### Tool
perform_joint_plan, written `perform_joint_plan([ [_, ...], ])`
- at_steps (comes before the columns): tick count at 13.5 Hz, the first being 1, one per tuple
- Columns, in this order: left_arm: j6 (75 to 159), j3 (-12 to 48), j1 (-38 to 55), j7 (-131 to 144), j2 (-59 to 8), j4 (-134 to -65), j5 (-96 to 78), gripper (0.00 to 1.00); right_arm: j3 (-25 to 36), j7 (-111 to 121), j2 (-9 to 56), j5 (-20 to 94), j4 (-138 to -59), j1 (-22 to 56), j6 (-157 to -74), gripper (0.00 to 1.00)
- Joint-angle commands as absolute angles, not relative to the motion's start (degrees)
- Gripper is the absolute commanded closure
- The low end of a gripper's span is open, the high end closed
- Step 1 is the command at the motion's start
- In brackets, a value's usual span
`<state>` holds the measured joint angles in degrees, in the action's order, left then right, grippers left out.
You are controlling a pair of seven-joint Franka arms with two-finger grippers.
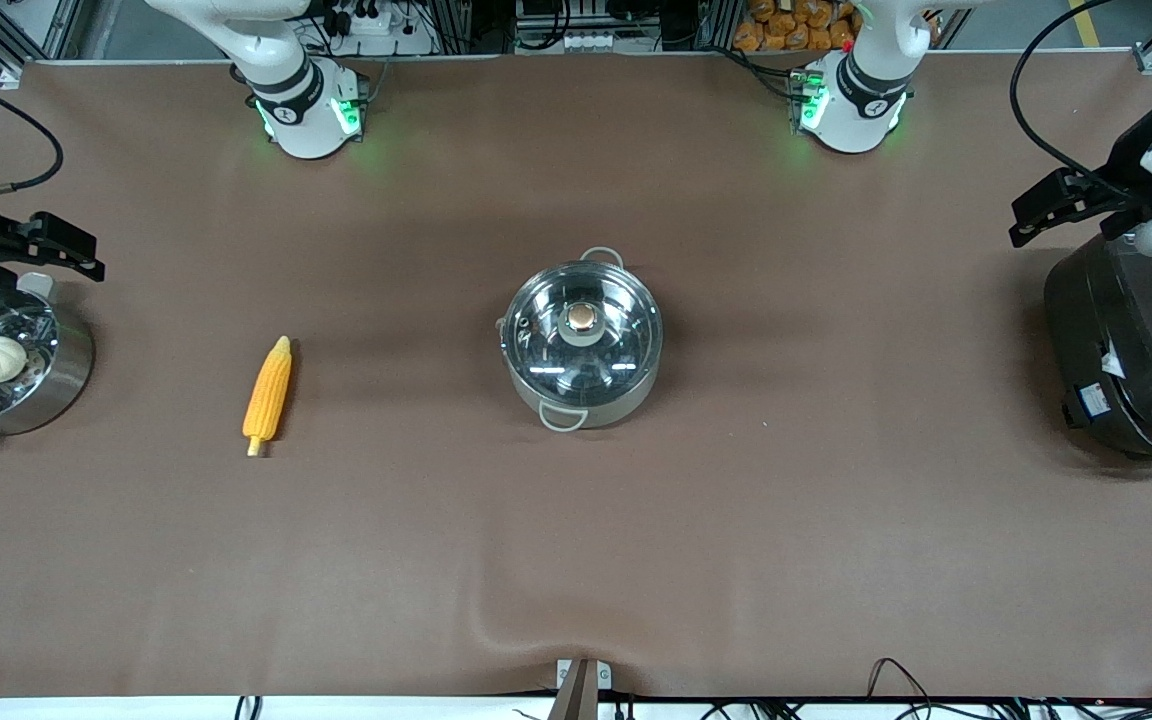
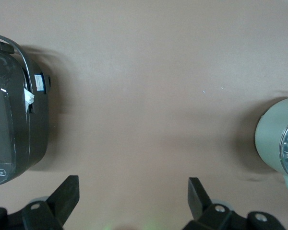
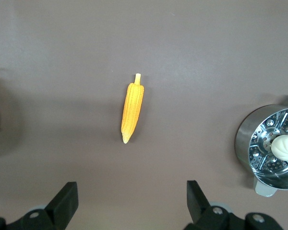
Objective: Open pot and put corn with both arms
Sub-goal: 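Reach the left gripper to the pot lid knob while the right gripper reaches the corn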
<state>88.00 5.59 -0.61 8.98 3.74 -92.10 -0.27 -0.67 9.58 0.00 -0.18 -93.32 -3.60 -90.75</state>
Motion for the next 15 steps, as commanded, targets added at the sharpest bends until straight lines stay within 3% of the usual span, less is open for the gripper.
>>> perform_joint_plan([
  [1, 87.2, 5.7, -0.9, 7.4, 4.3, -92.2, -1.2, 0.00, -1.1, 9.5, 0.1, 0.5, -92.8, -4.2, -90.1, 0.00],
  [9, 88.4, 5.8, -0.6, 11.7, -1.4, -89.1, -0.5, 0.00, -1.1, 9.5, 0.1, 0.5, -92.9, -4.1, -89.9, 0.00],
  [15, 93.9, 7.7, 7.5, 23.5, -5.5, -88.4, -2.1, 0.00, -1.1, 9.6, 4.6, 0.6, -93.3, -4.4, -92.4, 0.00],
])
